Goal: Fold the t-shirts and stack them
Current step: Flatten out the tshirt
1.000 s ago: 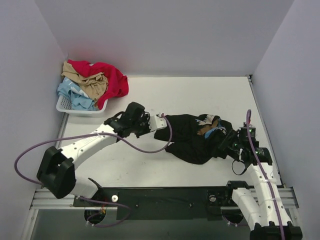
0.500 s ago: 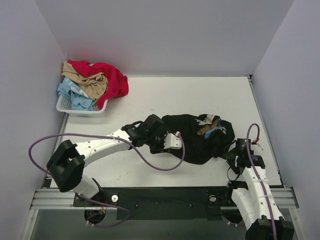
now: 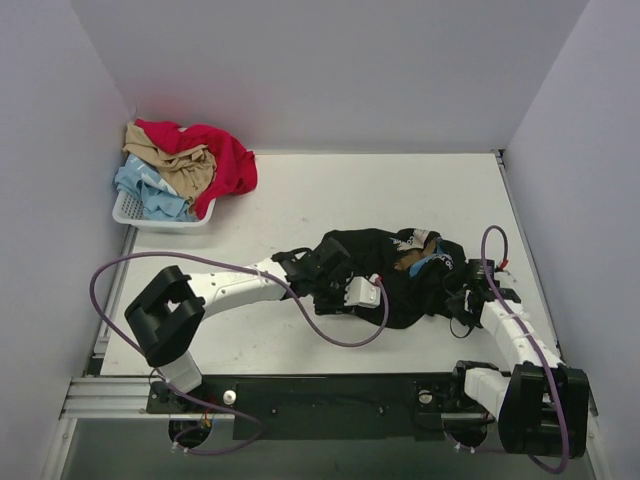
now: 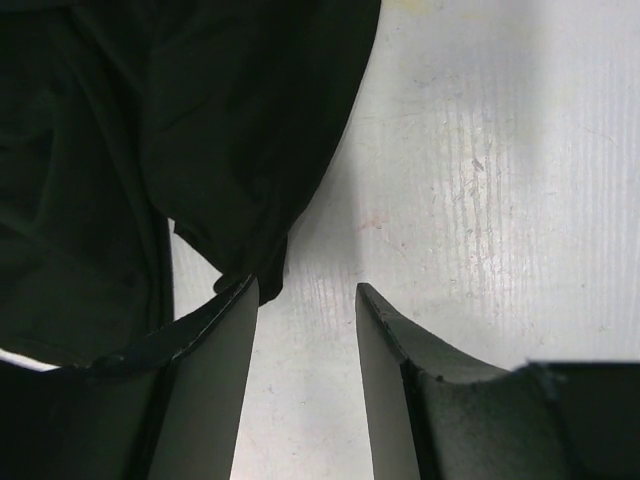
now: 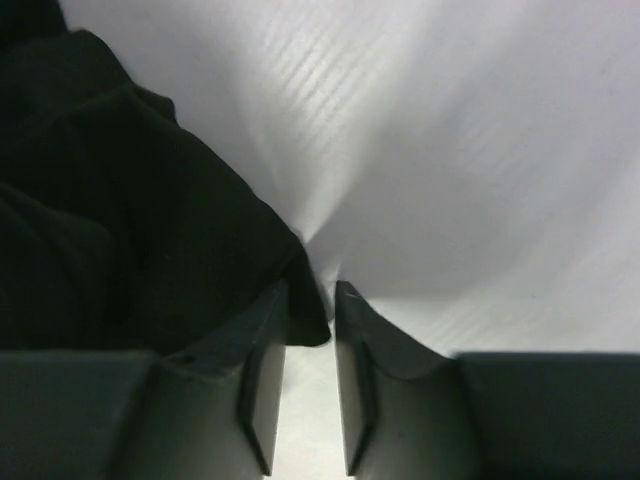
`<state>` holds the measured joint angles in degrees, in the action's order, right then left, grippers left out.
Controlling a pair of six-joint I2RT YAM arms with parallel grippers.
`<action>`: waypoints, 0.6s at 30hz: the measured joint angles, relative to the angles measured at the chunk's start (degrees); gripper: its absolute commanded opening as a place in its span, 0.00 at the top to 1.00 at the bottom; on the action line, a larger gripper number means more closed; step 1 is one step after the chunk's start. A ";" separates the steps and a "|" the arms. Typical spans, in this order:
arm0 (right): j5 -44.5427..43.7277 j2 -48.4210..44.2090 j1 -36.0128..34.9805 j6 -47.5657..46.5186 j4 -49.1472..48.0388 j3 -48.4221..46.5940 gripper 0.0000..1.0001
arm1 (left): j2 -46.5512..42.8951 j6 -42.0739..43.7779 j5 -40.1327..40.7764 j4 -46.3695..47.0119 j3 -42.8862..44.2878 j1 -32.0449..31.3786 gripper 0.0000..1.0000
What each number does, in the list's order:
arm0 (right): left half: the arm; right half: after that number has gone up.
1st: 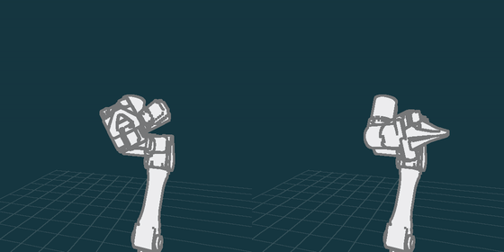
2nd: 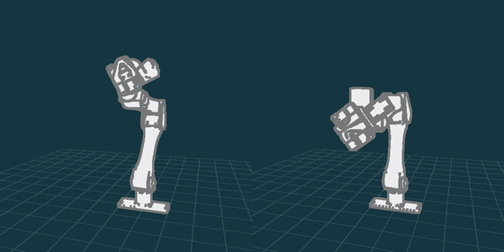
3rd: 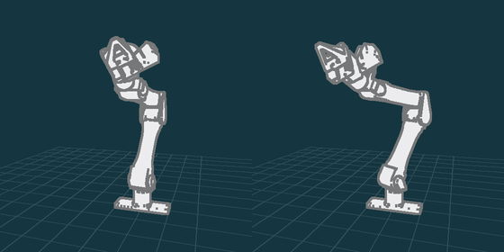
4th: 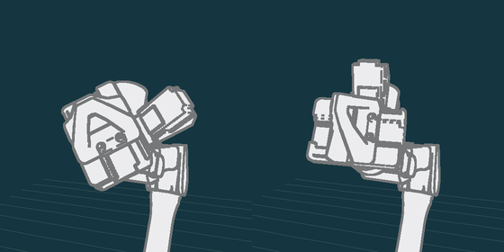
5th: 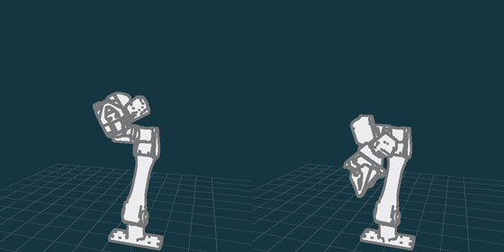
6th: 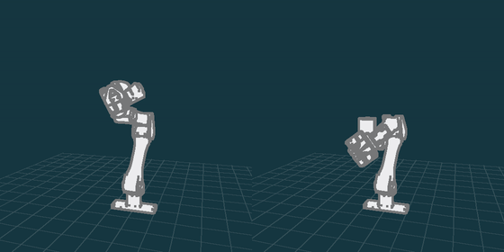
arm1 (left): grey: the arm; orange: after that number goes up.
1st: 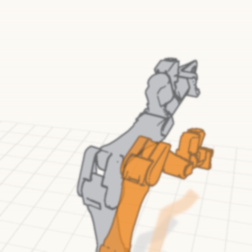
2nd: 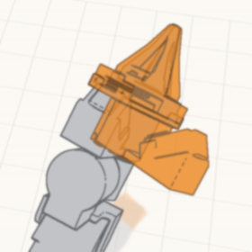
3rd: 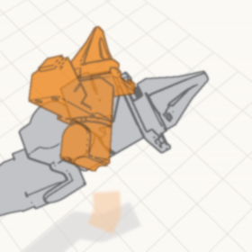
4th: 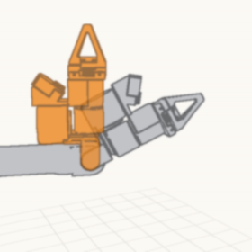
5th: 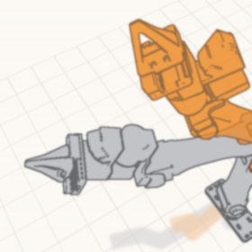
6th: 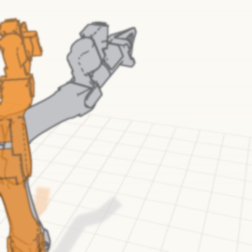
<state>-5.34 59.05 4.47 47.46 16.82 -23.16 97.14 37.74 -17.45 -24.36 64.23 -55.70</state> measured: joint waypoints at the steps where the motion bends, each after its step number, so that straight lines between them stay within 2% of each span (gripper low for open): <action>1: 0.66 0.61 0.00 -0.39 -0.83 -0.04 0.98 | -0.35 0.04 0.37 0.00 0.00 0.17 0.46; 5: 3.08 1.42 0.00 -1.92 -2.38 -0.07 1.00 | -1.38 0.98 0.37 -0.07 0.00 2.32 0.45; 9: 4.33 -2.14 0.00 -3.85 -0.37 -0.50 1.00 | -1.42 4.74 0.11 0.13 0.00 6.93 0.45; 13: 6.75 -8.33 -0.07 -5.81 3.21 -4.15 1.00 | -0.92 12.83 -1.42 1.40 -0.02 10.32 0.45; 18: 8.79 -13.62 -1.70 -8.50 6.97 -10.64 1.00 | 1.29 23.54 -6.64 0.07 0.11 9.64 0.45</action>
<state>3.44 45.43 2.76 38.96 23.79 -33.80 98.43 61.28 -24.10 -24.29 64.34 -46.06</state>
